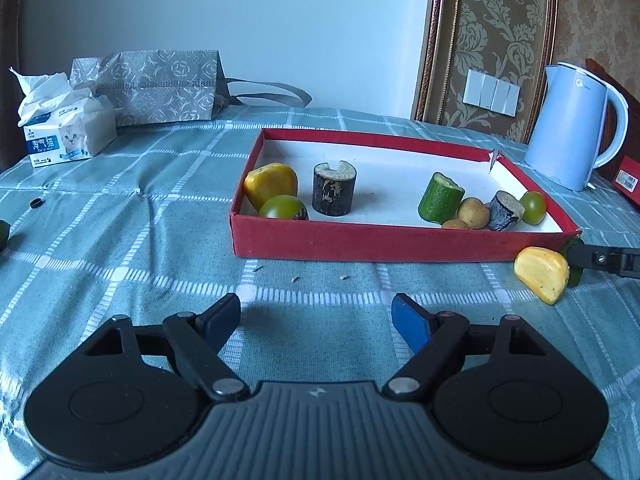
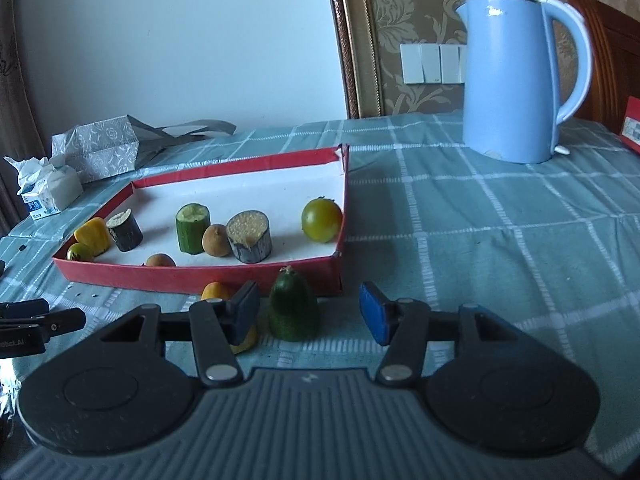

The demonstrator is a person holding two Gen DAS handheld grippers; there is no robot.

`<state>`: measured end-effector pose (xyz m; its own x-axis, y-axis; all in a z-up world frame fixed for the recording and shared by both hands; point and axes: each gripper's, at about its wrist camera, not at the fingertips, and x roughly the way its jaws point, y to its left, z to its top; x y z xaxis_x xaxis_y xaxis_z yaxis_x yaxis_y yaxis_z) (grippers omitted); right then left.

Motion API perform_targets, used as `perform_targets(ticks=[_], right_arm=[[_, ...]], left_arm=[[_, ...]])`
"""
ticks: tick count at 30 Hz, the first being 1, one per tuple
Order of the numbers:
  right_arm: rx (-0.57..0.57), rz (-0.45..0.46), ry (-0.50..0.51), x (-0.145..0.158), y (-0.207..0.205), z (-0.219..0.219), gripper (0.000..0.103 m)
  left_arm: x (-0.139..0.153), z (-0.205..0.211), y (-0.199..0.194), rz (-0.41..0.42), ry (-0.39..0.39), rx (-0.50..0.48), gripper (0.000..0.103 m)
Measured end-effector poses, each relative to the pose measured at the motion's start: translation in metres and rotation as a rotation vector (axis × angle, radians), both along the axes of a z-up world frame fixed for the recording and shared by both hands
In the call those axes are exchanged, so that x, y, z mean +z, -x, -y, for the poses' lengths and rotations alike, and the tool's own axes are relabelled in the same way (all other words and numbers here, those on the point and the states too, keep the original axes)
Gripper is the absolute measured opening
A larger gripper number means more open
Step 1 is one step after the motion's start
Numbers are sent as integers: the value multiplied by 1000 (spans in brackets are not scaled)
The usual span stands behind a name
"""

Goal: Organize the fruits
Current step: 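Grasp the dark green oval fruit with the right tool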

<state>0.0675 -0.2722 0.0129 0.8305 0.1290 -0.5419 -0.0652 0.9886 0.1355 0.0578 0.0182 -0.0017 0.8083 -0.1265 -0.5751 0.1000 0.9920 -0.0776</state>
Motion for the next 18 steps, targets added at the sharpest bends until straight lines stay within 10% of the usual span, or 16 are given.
perform_targets(ticks=[6, 18], right_arm=[[6, -19, 16, -7, -5, -6, 26], [-47, 89, 7, 10, 24, 4, 27]], left_arm=[[0, 0, 0, 0, -3, -4, 83], [8, 17, 6, 25, 14, -13, 83]])
